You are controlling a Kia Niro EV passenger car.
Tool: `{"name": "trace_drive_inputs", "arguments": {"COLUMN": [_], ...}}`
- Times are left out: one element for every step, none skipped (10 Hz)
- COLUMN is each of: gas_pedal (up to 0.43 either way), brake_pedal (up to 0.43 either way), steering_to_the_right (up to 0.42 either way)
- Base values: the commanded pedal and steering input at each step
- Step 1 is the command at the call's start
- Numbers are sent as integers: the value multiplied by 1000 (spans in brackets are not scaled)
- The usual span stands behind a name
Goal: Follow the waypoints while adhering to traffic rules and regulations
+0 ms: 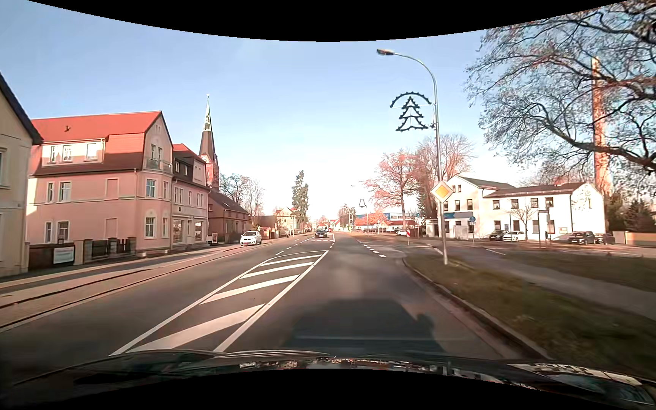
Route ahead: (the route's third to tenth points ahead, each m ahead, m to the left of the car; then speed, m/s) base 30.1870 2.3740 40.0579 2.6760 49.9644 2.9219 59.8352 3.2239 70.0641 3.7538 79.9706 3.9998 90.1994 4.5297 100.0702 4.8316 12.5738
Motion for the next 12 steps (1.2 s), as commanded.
{"name": "trace_drive_inputs", "arguments": {"gas_pedal": [118, 118, 118, 118, 118, 118, 118, 118, 118, 118, 118, 118], "brake_pedal": [0, 0, 0, 0, 0, 0, 0, 0, 0, 0, 0, 0], "steering_to_the_right": [9, 9, 9, 8, 5, 4, 3, 1, -3, -6, -10, -14]}}
